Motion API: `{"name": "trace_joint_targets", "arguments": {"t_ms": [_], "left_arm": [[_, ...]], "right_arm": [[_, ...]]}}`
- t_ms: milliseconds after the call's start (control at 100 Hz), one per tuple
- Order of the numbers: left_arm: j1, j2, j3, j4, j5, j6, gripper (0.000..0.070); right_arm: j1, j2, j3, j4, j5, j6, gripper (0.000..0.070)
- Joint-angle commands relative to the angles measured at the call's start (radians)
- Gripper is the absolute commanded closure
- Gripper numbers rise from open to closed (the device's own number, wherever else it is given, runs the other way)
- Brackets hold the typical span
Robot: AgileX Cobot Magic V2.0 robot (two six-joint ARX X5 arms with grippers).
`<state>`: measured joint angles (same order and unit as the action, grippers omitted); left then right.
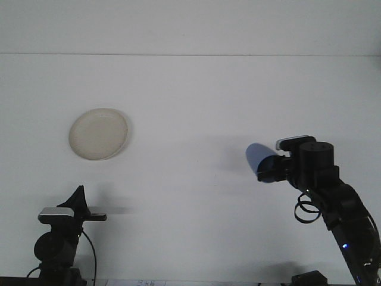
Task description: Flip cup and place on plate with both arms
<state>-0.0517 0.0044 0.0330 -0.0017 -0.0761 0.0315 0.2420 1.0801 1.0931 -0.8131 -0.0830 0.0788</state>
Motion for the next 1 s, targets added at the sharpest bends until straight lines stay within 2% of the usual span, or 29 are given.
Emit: {"name": "trace_joint_targets", "arguments": {"t_ms": [0, 130, 280, 370, 550, 740, 800, 930, 990], "left_arm": [[-0.001, -0.001, -0.019, 0.01, -0.003, -0.01, 0.0685], [-0.001, -0.001, -0.019, 0.01, -0.003, -0.01, 0.0685], [-0.001, -0.001, -0.019, 0.01, -0.003, -0.01, 0.0685], [-0.001, -0.001, -0.019, 0.01, -0.003, -0.01, 0.0685], [-0.001, -0.001, -0.019, 0.01, -0.003, -0.01, 0.0685], [-0.001, -0.001, -0.019, 0.01, -0.003, -0.01, 0.0685], [-0.001, -0.001, -0.019, 0.01, -0.003, -0.01, 0.0685], [-0.001, -0.001, -0.019, 0.01, -0.003, -0.01, 0.0685], [-0.001, -0.001, -0.019, 0.01, -0.003, -0.01, 0.0685]], "right_arm": [[0.08, 0.056, 0.102, -0.187, -0.015, 0.013, 0.07], [0.264, 0.167, 0.202, -0.355, -0.012, 0.029, 0.07], [0.466, 0.28, 0.238, -0.383, 0.056, 0.047, 0.07], [0.558, 0.356, 0.255, -0.401, 0.064, 0.052, 0.07], [0.674, 0.488, 0.268, -0.418, 0.066, 0.05, 0.07], [0.711, 0.563, 0.268, -0.42, 0.114, 0.049, 0.0696], [0.711, 0.567, 0.268, -0.417, 0.114, 0.049, 0.0629], [0.716, 0.568, 0.27, -0.404, 0.112, 0.05, 0.0313], [0.715, 0.568, 0.275, -0.405, 0.114, 0.048, 0.0272]]}}
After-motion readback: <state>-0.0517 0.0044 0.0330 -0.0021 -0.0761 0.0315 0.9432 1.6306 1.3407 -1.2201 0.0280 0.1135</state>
